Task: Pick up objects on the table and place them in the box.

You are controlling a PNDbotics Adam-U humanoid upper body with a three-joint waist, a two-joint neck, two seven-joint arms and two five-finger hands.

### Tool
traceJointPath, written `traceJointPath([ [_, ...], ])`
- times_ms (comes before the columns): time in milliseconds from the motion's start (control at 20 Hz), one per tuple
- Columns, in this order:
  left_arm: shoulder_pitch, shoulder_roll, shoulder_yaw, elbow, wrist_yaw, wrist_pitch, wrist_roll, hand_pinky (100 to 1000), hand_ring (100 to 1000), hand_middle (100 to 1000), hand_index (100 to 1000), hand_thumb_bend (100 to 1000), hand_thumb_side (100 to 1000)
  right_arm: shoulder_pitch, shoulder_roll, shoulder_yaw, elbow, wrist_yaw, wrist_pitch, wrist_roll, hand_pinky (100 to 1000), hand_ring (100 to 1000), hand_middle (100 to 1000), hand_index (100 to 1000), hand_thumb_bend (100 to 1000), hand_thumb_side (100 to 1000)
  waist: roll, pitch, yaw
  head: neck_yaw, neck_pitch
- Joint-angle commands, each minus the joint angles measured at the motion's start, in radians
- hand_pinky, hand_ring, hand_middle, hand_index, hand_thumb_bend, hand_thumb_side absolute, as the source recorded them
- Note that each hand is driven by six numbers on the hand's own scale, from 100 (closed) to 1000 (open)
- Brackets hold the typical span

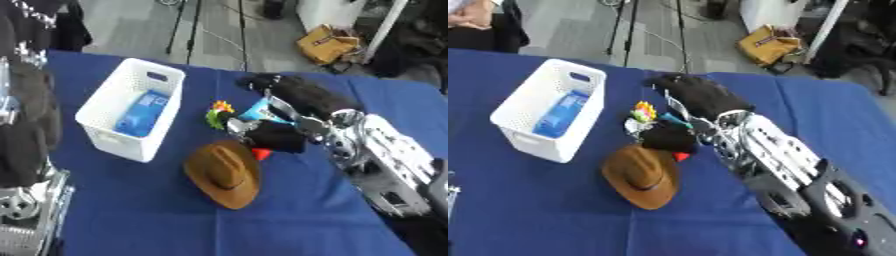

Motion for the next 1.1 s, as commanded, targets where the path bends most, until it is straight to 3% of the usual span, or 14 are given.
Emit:
traceJointPath([
  [50,-0.008,-0.005,-0.004,-0.016,0.006,-0.002,-0.004,904,892,857,843,100,1000,-0.002,0.034,-0.028,0.032,0.034,0.004,-0.014,806,941,877,1000,368,1000,0.002,-0.026,-0.001,0.0,0.005],
  [500,-0.015,-0.01,-0.006,-0.016,0.008,-0.002,-0.008,905,892,856,839,100,1000,0.011,0.076,-0.001,0.111,0.055,-0.037,-0.021,808,940,883,1000,357,1000,0.001,-0.021,0.01,-0.01,0.0],
  [1100,-0.015,-0.01,-0.006,-0.016,0.01,-0.003,-0.011,911,889,847,827,100,1000,0.032,0.099,0.025,0.171,0.056,-0.051,-0.046,793,934,880,1000,332,1000,-0.005,-0.018,0.015,-0.014,0.0],
])
